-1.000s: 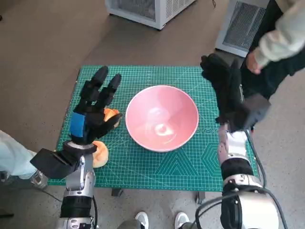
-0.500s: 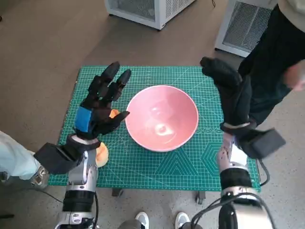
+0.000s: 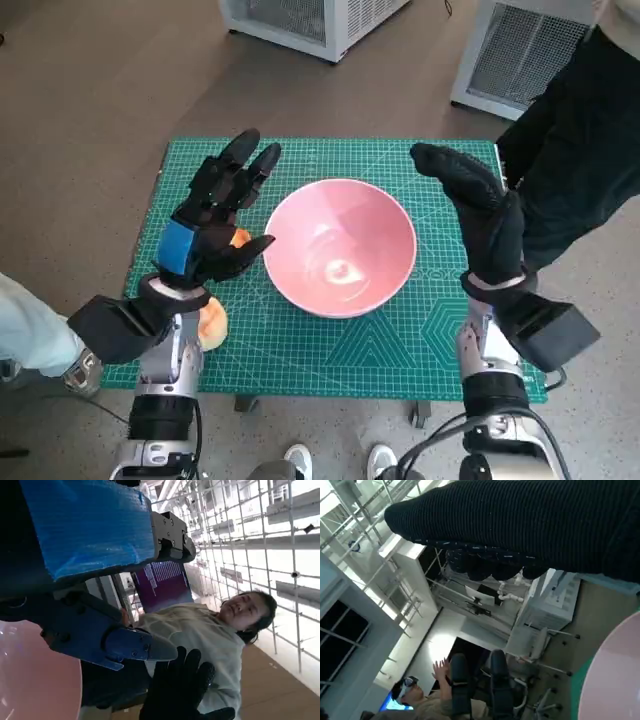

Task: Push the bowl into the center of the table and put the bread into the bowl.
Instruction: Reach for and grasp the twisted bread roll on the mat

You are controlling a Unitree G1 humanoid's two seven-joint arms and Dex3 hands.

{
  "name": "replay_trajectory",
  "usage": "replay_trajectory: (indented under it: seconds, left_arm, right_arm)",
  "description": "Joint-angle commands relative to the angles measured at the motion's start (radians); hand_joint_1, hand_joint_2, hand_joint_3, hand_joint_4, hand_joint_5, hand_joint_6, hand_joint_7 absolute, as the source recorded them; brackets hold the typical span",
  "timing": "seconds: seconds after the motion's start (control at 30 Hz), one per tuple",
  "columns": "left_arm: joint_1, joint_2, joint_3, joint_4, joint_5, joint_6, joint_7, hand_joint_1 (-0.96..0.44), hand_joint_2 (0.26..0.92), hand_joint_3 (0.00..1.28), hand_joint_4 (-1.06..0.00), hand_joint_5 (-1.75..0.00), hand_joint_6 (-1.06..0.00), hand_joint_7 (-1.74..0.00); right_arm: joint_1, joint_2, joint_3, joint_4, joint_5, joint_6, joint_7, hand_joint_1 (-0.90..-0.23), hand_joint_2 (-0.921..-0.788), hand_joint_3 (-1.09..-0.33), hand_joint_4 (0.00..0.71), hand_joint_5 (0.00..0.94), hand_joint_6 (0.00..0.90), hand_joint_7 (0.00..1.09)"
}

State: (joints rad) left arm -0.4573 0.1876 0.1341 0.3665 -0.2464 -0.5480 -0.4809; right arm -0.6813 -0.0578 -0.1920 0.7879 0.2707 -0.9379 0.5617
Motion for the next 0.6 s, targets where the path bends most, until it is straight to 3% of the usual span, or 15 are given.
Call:
replay_trajectory:
  seconds: [0.03, 0.1, 0.17, 0.23, 0.4, 0.6]
  left_arm:
    - [0.013, 0.159, 0.003, -0.126, 0.262, 0.079, 0.092, -0.41, 0.846, 0.1, -0.21, 0.0, -0.2, -0.25]
    - [0.039, 0.254, 0.005, -0.254, 0.465, 0.219, 0.136, -0.32, 0.762, 0.05, -0.16, 0.0, -0.23, -0.16]
    - [0.048, 0.287, 0.007, -0.317, 0.543, 0.305, 0.148, -0.31, 0.735, 0.03, -0.14, 0.0, -0.24, -0.13]
    - [0.046, 0.316, 0.009, -0.367, 0.606, 0.404, 0.142, -0.16, 0.706, 0.02, -0.12, 0.0, -0.25, -0.1]
    - [0.021, 0.362, -0.006, -0.39, 0.667, 0.521, 0.114, 0.01, 0.695, 0.01, -0.11, 0.0, -0.29, -0.05]
    - [-0.003, 0.397, -0.045, -0.419, 0.718, 0.637, 0.081, 0.06, 0.699, 0.01, -0.13, -0.01, -0.31, -0.03]
  right_arm:
    - [0.032, -0.007, 0.01, -0.005, -0.013, 0.021, -0.025, -0.799, -0.921, -0.782, 0.207, 0.0, 0.054, 0.51]
    - [0.032, -0.008, 0.012, -0.005, -0.014, 0.027, -0.03, -0.8, -0.921, -0.783, 0.206, 0.0, 0.051, 0.52]
    - [0.033, -0.007, 0.013, -0.006, -0.013, 0.029, -0.031, -0.802, -0.921, -0.783, 0.206, 0.0, 0.049, 0.52]
    - [0.032, -0.005, 0.013, -0.006, -0.01, 0.031, -0.032, -0.803, -0.921, -0.784, 0.206, 0.0, 0.047, 0.53]
    - [0.03, -0.005, 0.014, -0.002, -0.013, 0.03, -0.039, -0.802, -0.921, -0.784, 0.205, 0.0, 0.043, 0.53]
    - [0.027, -0.008, 0.019, 0.003, -0.022, 0.027, -0.056, -0.8, -0.921, -0.785, 0.206, 0.0, 0.038, 0.54]
